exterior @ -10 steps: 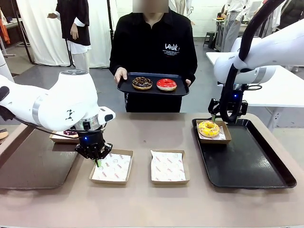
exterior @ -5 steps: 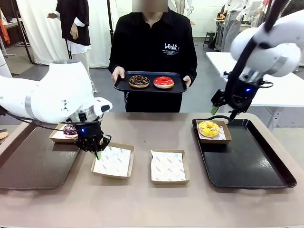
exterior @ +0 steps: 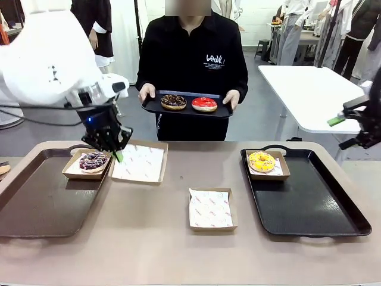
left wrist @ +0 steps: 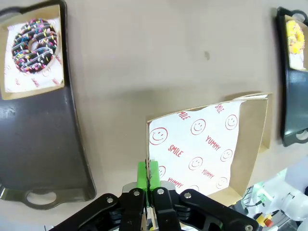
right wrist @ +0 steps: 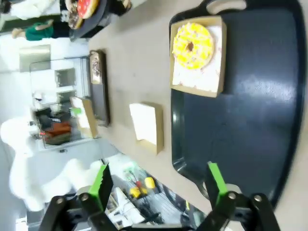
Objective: Individually package the donuts and arrange them on the tray.
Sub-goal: Place the picked Paper togo box on the Handle tray while simultaneously picking up another Paper togo box from the table with the other hand.
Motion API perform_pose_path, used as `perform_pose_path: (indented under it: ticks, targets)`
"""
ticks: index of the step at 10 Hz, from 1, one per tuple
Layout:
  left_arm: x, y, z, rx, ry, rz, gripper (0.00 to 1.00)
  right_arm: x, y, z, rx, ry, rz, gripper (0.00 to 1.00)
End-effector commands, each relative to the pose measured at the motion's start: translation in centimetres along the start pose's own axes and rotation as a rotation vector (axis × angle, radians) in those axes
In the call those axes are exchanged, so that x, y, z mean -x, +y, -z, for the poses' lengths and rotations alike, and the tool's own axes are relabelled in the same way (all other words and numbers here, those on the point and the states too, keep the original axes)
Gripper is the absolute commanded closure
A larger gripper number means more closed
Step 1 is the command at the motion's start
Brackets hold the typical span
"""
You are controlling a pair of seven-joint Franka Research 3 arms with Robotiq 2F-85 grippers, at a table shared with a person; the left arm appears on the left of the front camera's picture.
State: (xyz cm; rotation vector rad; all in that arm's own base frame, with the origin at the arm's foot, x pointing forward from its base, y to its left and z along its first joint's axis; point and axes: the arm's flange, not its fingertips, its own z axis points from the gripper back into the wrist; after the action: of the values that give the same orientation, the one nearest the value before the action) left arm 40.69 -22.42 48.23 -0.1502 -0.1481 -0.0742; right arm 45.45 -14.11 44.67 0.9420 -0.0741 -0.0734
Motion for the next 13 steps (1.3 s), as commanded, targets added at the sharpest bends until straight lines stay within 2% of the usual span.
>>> perform_pose_path:
  ticks: [1, 3, 9, 10, 11, 12, 13]
  targets:
    - [-0.9, -1.2, -1.7, -0.040, -0.015, 0.001, 1.00, -1.7, -2.2, -0.8, -0.137, -0.018, 0.005, 0.00]
    - [-3.0, -2.1, -3.4, -0.051, -0.014, -0.040, 1.00, -1.5, -4.8, -2.3, -0.213, -0.076, 0.023, 0.00]
    - [-8.6, -2.1, -3.9, -0.089, 0.027, -0.088, 1.00, 2.5, -7.8, -3.4, -0.255, -0.114, 0.036, 0.00]
    - [-9.1, -2.1, -3.7, -0.097, 0.028, -0.086, 1.00, 2.8, -7.1, -2.9, -0.211, -0.130, -0.008, 0.00]
    - [-8.9, -2.0, -3.5, -0.117, 0.024, -0.069, 1.00, 1.3, -7.8, -3.8, -0.240, -0.107, 0.061, 0.00]
    - [-8.3, -1.7, -3.4, -0.059, 0.024, -0.063, 1.00, 1.3, -7.8, -3.8, -0.240, -0.107, 0.061, 0.00]
    - [-8.3, -1.7, -3.4, -0.059, 0.024, -0.063, 1.00, 1.3, -7.8, -3.8, -0.240, -0.107, 0.061, 0.00]
